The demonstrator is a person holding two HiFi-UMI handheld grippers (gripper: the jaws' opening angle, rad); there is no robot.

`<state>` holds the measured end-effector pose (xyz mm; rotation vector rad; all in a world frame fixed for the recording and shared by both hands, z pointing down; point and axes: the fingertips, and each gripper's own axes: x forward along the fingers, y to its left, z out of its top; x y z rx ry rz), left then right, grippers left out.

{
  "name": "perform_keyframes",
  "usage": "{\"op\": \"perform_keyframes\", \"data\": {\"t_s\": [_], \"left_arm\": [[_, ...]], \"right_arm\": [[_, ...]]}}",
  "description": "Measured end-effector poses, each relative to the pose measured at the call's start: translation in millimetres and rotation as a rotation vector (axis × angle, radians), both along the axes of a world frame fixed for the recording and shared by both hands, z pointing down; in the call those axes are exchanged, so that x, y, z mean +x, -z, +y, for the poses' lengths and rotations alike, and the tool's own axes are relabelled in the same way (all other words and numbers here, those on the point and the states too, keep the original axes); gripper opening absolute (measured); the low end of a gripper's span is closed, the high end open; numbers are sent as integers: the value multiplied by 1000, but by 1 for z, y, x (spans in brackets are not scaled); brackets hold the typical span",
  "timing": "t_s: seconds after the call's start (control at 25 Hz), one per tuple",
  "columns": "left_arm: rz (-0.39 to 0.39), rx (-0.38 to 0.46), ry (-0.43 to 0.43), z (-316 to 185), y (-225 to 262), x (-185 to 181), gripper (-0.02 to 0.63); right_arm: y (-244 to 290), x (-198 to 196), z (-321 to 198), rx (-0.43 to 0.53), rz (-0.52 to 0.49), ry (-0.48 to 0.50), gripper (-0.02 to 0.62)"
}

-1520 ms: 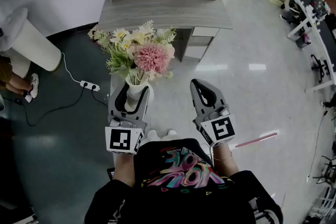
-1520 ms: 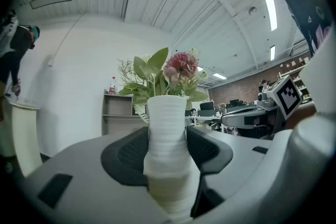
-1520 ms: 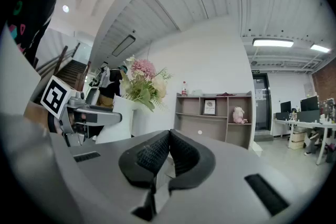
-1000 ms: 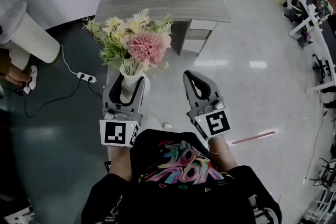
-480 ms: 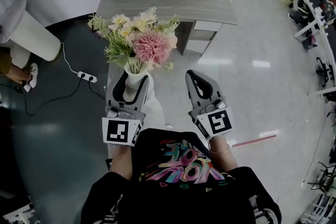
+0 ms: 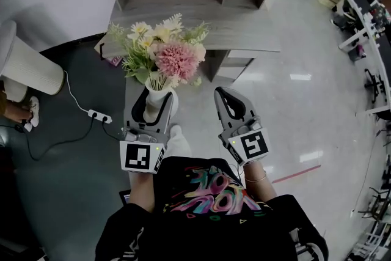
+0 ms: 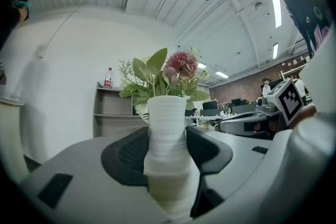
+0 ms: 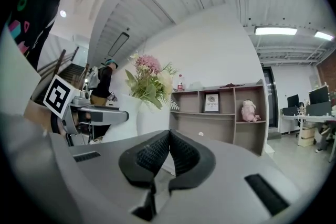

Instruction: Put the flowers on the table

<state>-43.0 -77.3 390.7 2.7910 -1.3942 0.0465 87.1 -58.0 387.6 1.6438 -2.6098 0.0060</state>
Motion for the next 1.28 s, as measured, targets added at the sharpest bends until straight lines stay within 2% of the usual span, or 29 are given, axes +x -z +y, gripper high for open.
{"op": "perform_keyframes", "data": {"t_s": [0.76, 1.08, 1.28], "left_arm": [[-18, -10, -17, 0, 1, -1, 239], [-16, -34, 6, 0, -1, 0, 239], [-15, -35, 34, 2, 1, 0, 238]], "right_arm": [[-12, 8, 2, -57, 24, -11, 17], [-4, 17, -8, -53, 16, -16, 17], [-4, 14, -10, -62, 23, 24, 18]]}}
